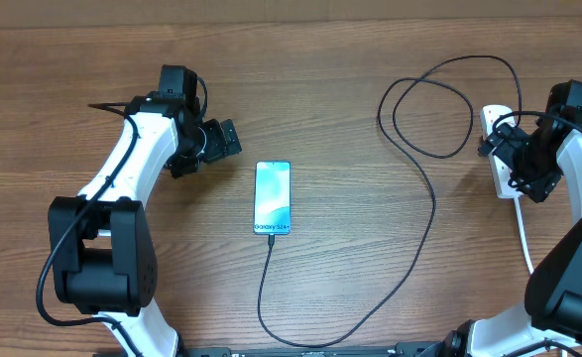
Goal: Plug charger to phone and switch on socket
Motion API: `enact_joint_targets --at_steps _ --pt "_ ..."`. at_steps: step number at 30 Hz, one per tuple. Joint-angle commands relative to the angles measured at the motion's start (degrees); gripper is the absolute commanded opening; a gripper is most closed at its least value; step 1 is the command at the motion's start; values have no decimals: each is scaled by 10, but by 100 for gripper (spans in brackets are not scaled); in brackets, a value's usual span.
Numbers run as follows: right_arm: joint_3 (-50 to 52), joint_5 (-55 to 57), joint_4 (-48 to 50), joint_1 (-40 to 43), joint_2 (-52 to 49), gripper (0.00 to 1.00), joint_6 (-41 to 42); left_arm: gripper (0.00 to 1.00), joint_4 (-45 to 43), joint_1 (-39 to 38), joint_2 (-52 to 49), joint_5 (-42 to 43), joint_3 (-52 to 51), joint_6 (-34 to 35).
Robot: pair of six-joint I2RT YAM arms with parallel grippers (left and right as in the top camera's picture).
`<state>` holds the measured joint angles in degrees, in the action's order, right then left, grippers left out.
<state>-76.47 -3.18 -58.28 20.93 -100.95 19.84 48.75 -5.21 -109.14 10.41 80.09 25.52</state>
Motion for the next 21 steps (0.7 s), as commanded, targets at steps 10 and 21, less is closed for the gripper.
enact_joint_targets --at_steps 10,21 --pt "-7 -1 1 -1 2 100 -2 100 1 1 -3 -5 7 -2" --pt "-7 -1 1 -1 2 100 -2 100 1 -3 -3 -5 7 -2"
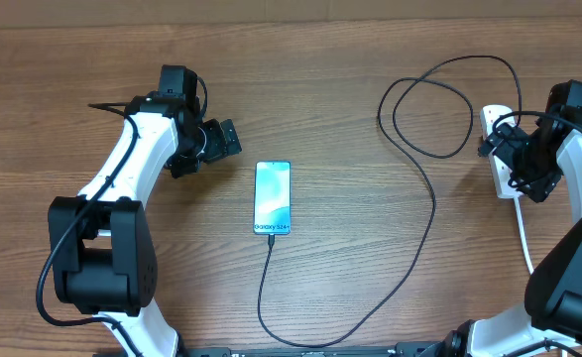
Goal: Plug charger to phone and switch on socket
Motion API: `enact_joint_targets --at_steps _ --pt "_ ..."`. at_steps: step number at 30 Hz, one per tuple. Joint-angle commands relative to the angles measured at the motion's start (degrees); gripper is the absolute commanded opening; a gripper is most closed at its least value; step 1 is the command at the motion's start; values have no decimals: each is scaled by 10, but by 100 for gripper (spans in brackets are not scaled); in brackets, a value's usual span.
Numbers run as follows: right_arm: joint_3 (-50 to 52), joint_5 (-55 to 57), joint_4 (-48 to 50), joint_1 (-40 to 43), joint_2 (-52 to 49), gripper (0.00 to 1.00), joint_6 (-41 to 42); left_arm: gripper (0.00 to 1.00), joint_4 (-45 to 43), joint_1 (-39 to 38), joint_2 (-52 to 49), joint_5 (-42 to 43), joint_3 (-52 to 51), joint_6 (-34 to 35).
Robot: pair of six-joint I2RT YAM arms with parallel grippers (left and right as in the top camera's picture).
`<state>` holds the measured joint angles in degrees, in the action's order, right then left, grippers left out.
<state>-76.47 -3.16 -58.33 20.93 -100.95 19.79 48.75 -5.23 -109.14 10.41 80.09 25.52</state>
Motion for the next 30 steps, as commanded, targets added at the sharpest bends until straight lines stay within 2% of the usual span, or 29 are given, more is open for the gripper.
enact_joint_targets --at_steps 1,17,30 --pt "-7 -1 2 -1 2 100 -2 100 1 -5 -2 -5 7 -2" --pt "-7 -1 2 -1 2 100 -2 99 1 -57 119 -5 7 -2" --pt "-7 -1 2 -1 2 100 -2 100 1 -65 208 -5 6 -2"
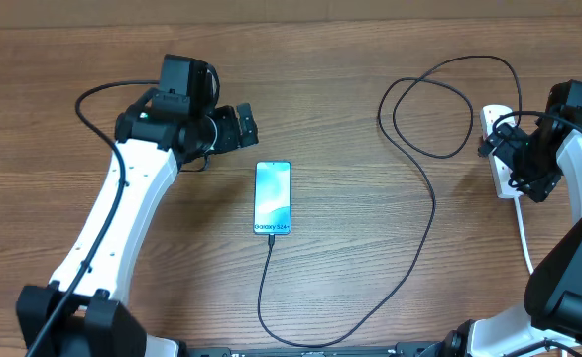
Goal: Plug charger to phone and switch on socket
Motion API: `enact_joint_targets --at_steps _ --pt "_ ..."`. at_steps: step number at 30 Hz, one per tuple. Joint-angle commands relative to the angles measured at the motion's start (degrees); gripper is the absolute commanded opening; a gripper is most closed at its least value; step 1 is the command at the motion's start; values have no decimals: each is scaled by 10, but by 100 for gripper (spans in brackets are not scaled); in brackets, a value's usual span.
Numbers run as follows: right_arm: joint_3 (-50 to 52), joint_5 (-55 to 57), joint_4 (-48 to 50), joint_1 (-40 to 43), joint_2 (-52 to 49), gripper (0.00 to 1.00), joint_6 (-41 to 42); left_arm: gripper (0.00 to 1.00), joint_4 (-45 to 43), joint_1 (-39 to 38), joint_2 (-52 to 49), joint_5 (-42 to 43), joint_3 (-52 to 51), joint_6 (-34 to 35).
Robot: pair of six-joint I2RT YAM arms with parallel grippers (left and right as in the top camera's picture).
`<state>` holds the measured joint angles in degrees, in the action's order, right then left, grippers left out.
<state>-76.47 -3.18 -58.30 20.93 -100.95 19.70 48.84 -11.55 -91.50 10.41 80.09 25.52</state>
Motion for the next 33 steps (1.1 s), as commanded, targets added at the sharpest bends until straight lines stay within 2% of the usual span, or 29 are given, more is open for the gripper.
enact_joint_targets --at_steps 1,19,23,26,33 --pt "-7 -1 2 -1 2 100 -1 99 0 -2 38 -5 7 -2" --pt "-7 -1 2 -1 2 100 -1 99 21 -2 85 -34 6 -2" --pt "-7 -1 2 -1 2 100 -1 100 22 -2 88 -40 -24 -2" --pt "-7 -1 2 -1 2 100 -1 100 -10 -2 96 -42 -77 -2" --pt "-7 -1 2 -1 2 100 -1 100 -174 -2 140 -29 -249 -2"
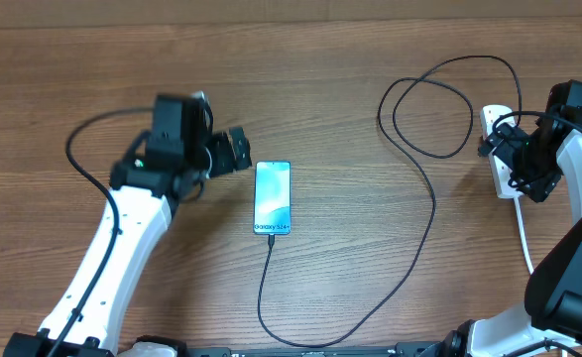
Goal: Plug charger to phone and switch on socket
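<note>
The phone (273, 197) lies flat mid-table with its blue screen lit. The black charger cable (433, 203) is plugged into the phone's lower end, loops along the front edge and coils toward the white socket strip (496, 119) at the right. My left gripper (238, 150) hovers just off the phone's upper left corner, open and holding nothing. My right gripper (514, 164) sits over the socket strip, its fingers one dark mass, so whether it is open or shut is not visible.
The wooden table (350, 59) carries the cable's large coil (439, 99) at the back right. A white lead (523, 233) runs from the strip toward the front right. Both arm bases stand at the front corners.
My left arm has shifted toward the front, and its gripper now sits slightly lower, close to the phone's upper left corner. The right arm, phone and cable have not moved.
My left gripper rested left of the phone, well apart from it, for the first two moments. Then it was nearer, above the phone's upper left, and now it sits beside that corner. The cable stayed plugged into the phone and the right gripper stayed over the socket strip throughout.
</note>
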Motion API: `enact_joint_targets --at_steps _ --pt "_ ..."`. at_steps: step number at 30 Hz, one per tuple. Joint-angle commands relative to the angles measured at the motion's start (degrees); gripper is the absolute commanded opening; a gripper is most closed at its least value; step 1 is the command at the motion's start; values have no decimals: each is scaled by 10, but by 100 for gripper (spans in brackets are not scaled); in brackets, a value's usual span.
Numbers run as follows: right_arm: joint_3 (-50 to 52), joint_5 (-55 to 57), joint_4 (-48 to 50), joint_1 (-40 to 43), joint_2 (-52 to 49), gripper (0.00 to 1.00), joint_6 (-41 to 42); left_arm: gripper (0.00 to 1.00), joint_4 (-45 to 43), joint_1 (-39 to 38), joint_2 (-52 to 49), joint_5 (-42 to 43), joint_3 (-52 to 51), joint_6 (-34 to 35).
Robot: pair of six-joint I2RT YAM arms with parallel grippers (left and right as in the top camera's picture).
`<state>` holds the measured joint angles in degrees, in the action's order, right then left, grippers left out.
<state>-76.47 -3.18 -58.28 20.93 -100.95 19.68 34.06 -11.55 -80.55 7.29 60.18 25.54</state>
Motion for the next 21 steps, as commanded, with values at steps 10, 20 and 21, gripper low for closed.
enact_joint_targets --at_steps 10,20,21 --pt "-7 -1 1 -1 2 100 0 100 -258 -2 126 0 -269 -2" --pt "-7 -1 1 -1 2 100 0 100 -342 -2 219 -18 -376 -90" --pt "-7 -1 1 -1 2 100 0 100 -346 -2 228 -18 -382 -99"
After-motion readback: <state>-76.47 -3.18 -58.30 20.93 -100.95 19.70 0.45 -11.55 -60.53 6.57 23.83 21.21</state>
